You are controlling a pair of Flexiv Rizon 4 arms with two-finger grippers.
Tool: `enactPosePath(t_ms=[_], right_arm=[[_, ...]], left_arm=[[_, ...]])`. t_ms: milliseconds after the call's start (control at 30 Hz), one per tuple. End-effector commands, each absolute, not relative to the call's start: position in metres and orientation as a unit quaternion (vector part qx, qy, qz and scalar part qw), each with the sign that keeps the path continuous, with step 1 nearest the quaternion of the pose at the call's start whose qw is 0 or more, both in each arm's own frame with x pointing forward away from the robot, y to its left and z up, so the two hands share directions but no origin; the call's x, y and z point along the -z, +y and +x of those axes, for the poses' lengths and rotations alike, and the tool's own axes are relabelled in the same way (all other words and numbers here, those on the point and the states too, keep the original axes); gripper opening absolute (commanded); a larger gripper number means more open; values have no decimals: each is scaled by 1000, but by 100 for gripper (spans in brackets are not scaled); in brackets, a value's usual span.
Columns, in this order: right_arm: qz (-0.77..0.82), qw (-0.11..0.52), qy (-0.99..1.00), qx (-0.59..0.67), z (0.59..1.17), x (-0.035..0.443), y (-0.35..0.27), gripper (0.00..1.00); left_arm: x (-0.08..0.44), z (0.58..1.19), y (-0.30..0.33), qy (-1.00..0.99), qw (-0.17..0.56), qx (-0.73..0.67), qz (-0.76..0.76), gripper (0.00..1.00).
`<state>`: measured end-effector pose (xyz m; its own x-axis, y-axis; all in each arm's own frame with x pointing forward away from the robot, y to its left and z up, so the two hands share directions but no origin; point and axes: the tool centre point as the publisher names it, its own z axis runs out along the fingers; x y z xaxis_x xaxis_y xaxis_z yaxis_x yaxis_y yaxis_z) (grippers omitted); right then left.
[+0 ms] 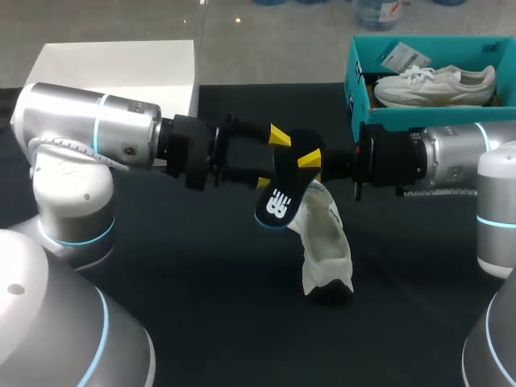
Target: Take the shoe out of the shoebox, open the shoe tongue, remove and reinsert the insole, then place the shoe into the shoebox
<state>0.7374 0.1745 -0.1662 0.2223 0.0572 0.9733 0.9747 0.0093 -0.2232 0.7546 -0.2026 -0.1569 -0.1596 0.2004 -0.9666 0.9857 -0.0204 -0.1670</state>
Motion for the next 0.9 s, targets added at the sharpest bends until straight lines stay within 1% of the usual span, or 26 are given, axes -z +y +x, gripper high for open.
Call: enactPosePath(t_ms=[33, 900], right_arm=[[-564, 541, -459, 422, 736, 166, 174, 0], [-564, 541, -459, 422, 736, 166, 174, 0]], left_arm=[[161, 758, -205, 579, 396, 495, 513, 0], [173, 762, -203, 600, 389, 479, 509, 0]])
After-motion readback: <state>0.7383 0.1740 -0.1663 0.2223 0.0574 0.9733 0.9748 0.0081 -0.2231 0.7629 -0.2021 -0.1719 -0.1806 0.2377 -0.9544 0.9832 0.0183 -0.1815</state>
